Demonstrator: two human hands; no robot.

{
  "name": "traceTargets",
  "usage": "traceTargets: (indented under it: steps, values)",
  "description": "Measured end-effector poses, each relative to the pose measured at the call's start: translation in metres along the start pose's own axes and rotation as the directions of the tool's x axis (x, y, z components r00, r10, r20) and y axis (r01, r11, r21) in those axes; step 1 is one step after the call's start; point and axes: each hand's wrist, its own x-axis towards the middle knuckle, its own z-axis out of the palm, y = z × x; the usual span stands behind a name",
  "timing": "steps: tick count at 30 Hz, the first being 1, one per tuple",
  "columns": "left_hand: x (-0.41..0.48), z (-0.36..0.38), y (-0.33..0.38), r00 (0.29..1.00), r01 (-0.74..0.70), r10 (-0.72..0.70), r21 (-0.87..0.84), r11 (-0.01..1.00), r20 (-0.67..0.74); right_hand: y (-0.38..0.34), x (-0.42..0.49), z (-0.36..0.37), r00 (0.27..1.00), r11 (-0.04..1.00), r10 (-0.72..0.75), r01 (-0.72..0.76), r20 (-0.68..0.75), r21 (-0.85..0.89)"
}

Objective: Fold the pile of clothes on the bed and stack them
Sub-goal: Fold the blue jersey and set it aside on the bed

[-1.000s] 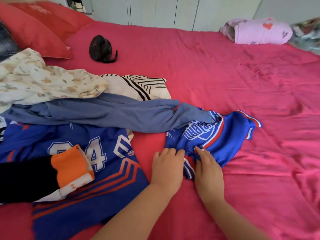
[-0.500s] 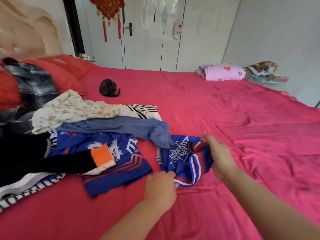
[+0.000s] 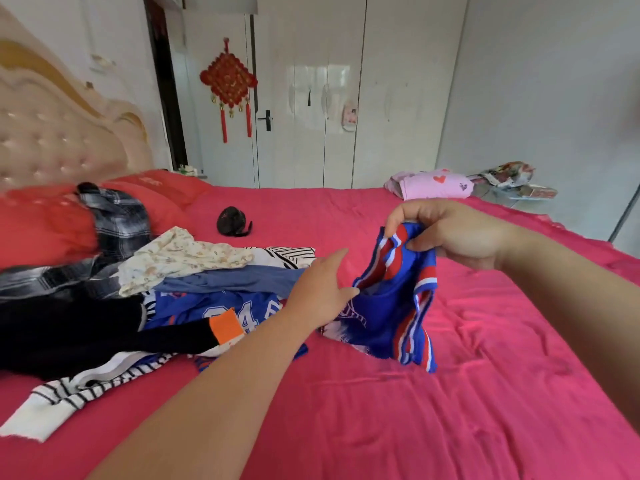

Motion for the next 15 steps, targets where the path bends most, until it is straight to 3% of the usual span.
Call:
traceTargets:
  steps: [3,7,11,13,15]
  values:
    - [0.009,-0.015,0.013,0.997,-0.07,0.074,-0.104,0.992,0.034,-0.027,-0.002,-0.011,0.991,0.996,-0.068,0.062,0.112,0.057]
    - [0.016,-0.015,0.024,0.971,-0.082,0.133,-0.249,0.965,0.197,-0.047,0.006,-0.019,0.98,0.992,-0.104,0.09,0.168,0.093]
    - [0.025,-0.01,0.021,0.996,-0.052,0.061,-0.117,0.992,0.071,-0.052,0.015,-0.026,0.991,0.997,-0.072,0.067,0.111,0.048]
    - [0.03,-0.02,0.015,0.998,0.021,-0.035,-0.213,0.977,-0.06,-0.052,0.017,-0.034,0.999,0.999,-0.041,0.04,0.021,0.012]
    - [0.037,-0.045,0.008,0.98,0.052,-0.127,-0.413,0.909,-0.154,-0.049,0.02,-0.048,0.99,0.998,-0.021,0.014,-0.137,-0.054]
